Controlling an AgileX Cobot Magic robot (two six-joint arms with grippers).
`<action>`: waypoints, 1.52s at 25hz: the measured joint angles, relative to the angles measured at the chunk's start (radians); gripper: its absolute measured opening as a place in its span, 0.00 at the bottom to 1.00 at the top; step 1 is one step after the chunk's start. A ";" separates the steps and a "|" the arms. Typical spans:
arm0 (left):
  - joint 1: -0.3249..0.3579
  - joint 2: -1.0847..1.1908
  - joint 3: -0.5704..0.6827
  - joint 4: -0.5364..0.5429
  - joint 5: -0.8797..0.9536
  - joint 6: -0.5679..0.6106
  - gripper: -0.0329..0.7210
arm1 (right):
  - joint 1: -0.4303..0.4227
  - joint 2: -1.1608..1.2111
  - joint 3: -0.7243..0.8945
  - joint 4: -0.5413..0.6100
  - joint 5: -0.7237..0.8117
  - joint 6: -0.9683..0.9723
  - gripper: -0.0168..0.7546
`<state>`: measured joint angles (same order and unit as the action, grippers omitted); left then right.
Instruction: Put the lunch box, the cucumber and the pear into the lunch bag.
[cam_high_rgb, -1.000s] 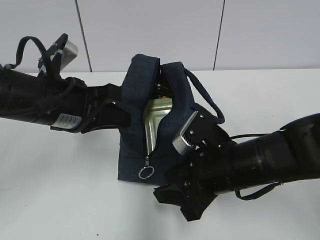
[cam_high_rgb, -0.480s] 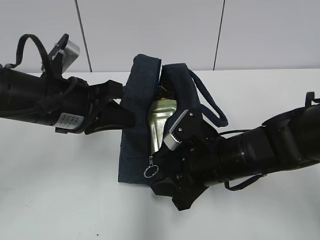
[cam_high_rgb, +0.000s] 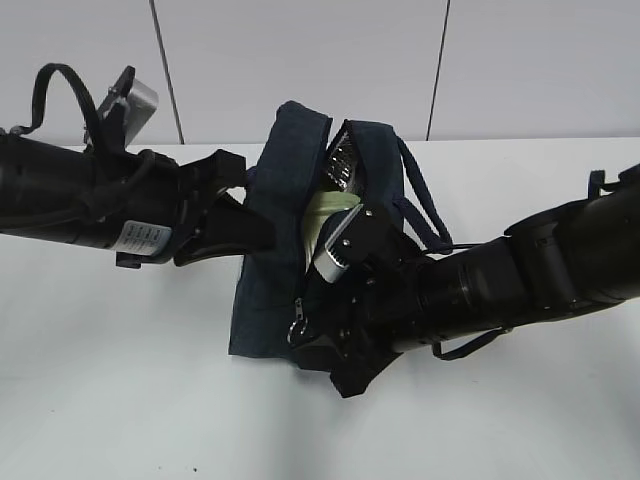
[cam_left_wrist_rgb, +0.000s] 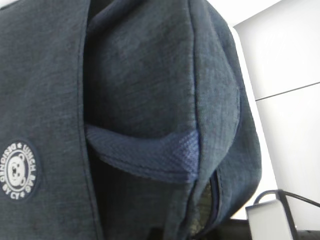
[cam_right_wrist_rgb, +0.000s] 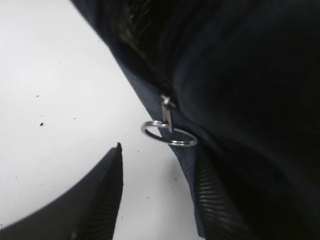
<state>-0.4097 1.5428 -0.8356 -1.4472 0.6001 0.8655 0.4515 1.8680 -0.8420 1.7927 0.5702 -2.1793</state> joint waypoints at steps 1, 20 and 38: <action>0.000 0.001 0.000 -0.005 0.002 0.000 0.02 | 0.000 0.002 -0.004 0.000 -0.002 0.000 0.51; 0.001 0.001 0.000 -0.026 0.064 0.001 0.02 | 0.002 0.044 -0.024 -0.004 0.012 0.024 0.55; 0.001 0.001 0.000 -0.035 0.075 0.001 0.02 | 0.004 0.051 -0.057 -0.009 -0.014 0.163 0.56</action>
<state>-0.4088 1.5436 -0.8356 -1.4824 0.6751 0.8663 0.4550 1.9189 -0.8989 1.7833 0.5565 -2.0159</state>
